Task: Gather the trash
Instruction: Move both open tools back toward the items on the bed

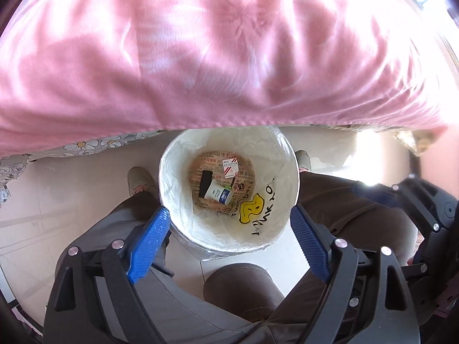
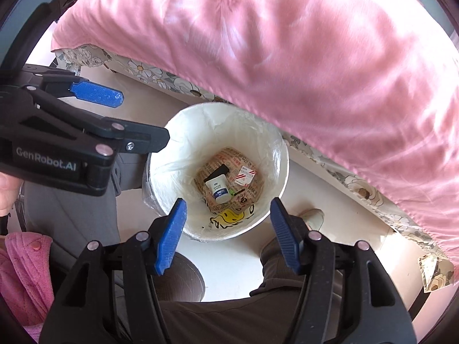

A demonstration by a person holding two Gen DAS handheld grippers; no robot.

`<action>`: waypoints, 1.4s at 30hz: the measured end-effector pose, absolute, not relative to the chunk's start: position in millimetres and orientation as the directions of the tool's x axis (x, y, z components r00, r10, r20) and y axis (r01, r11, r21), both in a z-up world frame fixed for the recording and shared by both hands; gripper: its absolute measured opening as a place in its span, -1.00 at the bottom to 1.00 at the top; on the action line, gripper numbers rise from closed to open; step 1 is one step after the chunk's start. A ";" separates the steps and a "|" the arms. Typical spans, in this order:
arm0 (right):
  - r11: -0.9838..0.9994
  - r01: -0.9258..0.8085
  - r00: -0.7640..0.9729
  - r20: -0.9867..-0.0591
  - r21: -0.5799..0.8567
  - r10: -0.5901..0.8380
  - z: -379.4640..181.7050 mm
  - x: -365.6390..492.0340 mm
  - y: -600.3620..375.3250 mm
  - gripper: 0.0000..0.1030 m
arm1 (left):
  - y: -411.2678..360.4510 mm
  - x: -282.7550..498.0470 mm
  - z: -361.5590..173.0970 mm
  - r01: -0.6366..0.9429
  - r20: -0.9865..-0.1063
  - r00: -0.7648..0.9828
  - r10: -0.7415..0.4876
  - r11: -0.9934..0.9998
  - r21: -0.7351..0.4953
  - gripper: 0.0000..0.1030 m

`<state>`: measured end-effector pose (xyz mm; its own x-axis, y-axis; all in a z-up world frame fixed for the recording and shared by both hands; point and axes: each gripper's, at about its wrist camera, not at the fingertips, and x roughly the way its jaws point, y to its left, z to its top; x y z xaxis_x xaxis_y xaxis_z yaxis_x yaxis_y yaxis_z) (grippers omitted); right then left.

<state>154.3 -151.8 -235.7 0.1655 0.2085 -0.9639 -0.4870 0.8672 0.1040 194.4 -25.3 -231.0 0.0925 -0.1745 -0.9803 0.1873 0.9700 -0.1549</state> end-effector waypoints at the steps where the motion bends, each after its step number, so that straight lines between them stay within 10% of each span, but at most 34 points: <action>1: 0.867 -0.489 0.181 -0.960 0.100 0.212 -228.8 154.5 -154.1 0.19 | -26.1 194.9 -223.9 0.195 -0.979 0.107 -0.173 0.969 -0.150 0.70; 42: 0.897 -0.439 0.603 -0.757 -0.054 0.250 30.8 259.5 -217.6 0.32 | -50.0 295.0 -26.2 0.266 -0.864 0.493 -0.096 0.963 0.045 0.75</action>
